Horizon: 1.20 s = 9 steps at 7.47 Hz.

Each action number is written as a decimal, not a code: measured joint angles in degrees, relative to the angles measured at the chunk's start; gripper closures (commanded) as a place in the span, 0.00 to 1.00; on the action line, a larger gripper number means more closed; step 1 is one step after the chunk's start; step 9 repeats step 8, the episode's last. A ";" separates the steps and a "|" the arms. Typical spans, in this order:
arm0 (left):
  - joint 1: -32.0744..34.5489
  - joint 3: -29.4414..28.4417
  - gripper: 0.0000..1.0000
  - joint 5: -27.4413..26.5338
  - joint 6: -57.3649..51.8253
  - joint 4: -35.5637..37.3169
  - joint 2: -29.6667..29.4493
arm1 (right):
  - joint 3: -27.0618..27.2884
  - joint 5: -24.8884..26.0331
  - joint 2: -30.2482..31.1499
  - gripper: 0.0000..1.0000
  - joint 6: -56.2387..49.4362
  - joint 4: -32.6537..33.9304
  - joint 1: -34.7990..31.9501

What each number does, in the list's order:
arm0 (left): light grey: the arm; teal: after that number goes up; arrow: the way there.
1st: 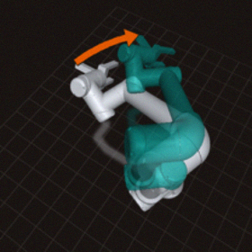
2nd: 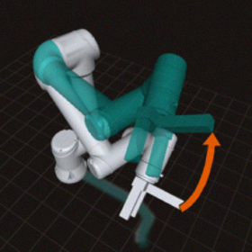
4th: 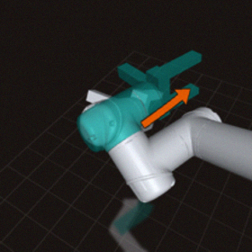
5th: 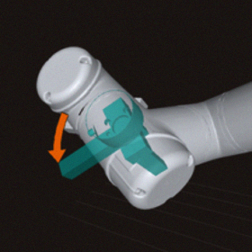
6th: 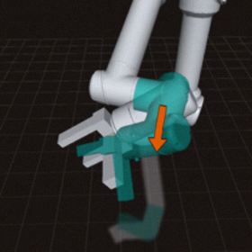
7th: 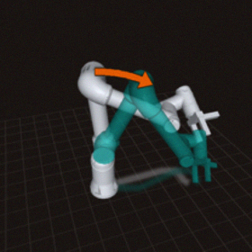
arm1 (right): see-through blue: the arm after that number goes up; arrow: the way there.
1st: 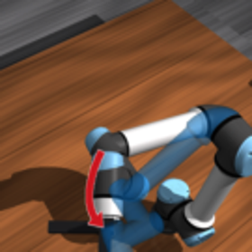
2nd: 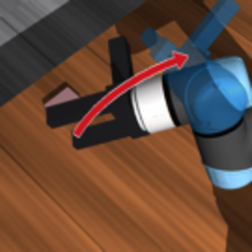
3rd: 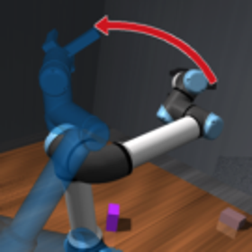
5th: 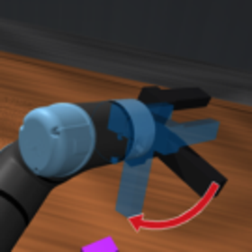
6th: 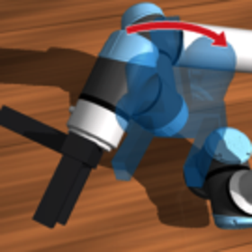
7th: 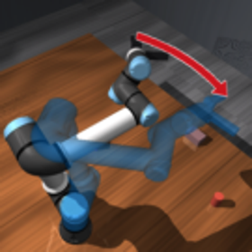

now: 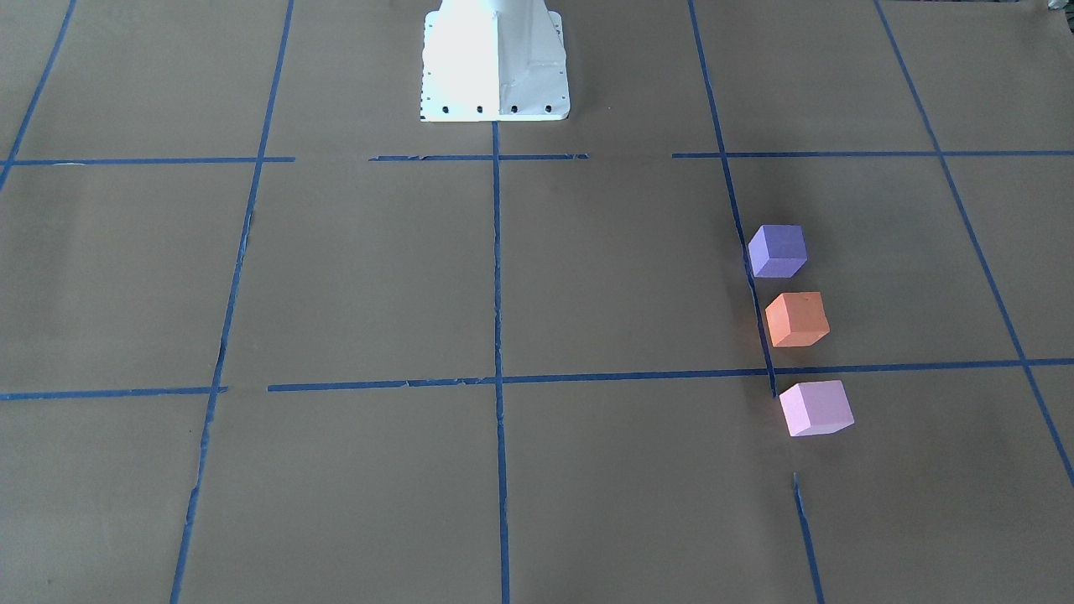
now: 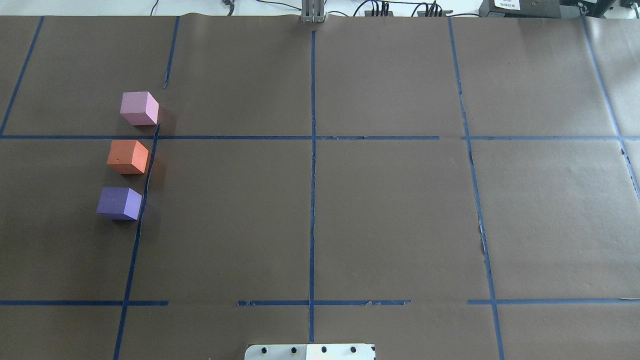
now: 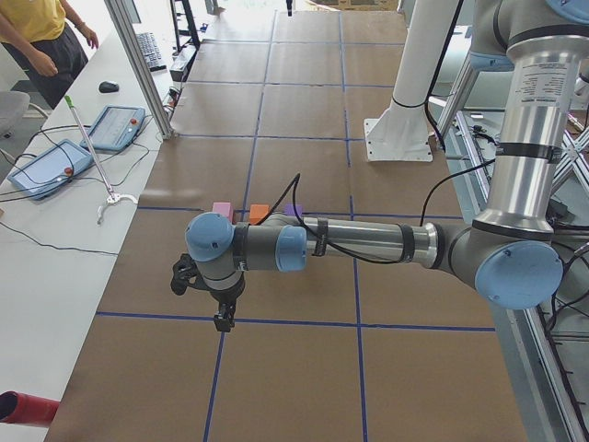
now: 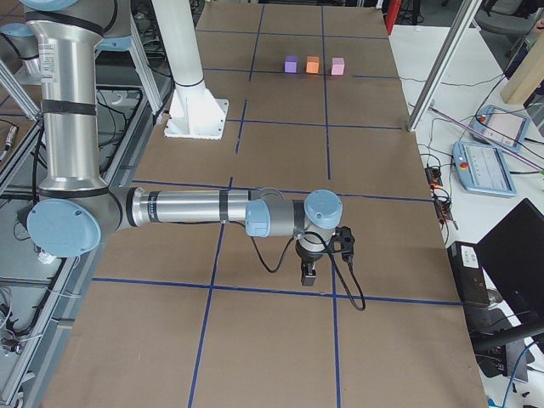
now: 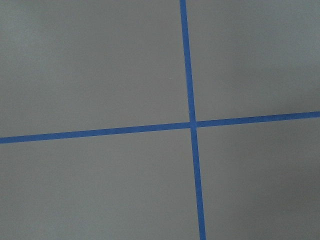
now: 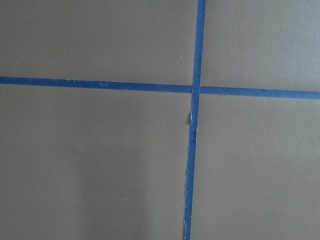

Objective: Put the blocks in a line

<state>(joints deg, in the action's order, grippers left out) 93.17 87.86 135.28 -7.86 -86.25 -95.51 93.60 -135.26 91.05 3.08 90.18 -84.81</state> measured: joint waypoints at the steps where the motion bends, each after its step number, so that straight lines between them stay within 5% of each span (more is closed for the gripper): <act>1: 0.15 0.01 0.00 0.18 -0.26 -0.02 0.35 | 0.00 0.00 0.00 0.00 0.00 0.02 0.00; 9: 0.54 -0.32 0.00 0.33 4.53 0.64 0.59 | 0.00 0.00 0.00 0.00 0.00 0.03 0.00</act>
